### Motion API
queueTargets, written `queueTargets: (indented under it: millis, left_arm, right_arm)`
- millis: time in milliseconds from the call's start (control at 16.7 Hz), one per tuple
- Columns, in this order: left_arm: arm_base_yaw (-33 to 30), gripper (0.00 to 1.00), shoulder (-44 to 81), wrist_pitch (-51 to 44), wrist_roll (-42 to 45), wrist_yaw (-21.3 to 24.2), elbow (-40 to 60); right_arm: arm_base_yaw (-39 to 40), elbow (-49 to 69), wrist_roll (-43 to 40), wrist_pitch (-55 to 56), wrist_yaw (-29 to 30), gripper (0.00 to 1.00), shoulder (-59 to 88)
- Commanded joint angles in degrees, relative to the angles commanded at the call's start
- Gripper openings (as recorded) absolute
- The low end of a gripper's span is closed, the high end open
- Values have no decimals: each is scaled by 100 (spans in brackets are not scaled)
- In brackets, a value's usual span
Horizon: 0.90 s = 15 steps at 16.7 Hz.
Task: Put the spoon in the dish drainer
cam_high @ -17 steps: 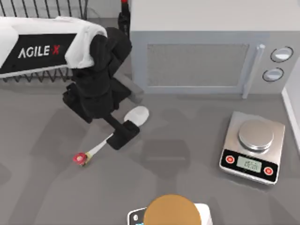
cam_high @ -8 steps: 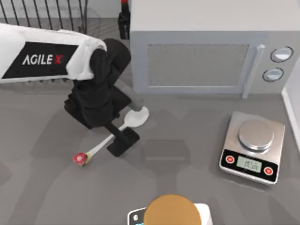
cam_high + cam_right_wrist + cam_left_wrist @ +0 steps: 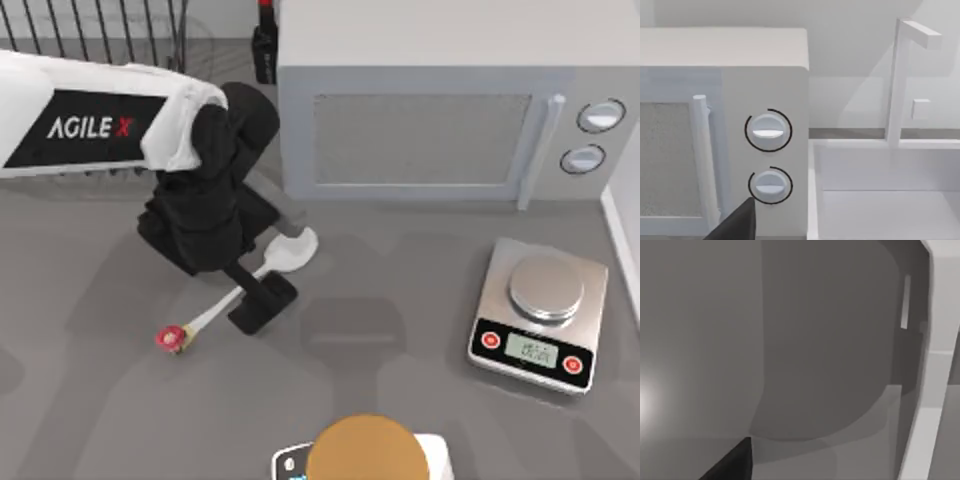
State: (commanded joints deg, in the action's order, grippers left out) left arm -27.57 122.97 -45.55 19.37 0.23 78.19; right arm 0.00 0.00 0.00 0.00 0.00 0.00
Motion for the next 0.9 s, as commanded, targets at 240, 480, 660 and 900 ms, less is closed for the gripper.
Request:
queueTargets:
  millis: [240,480,660,900]
  left_arm:
    - [0,2,0,0,0,0,0]
    - [0,0,0,0,0,0,0]
    - [0,0,0,0,0,0,0]
    - [-5,0,-284,-231,-17,58,174]
  right_arm:
    - [0,0,0,0,0,100,0]
    - [0,0,0,0,0,100,0]
    - [0,0,0,0,0,100,0]
    - [0,0,0,0,0,100,0]
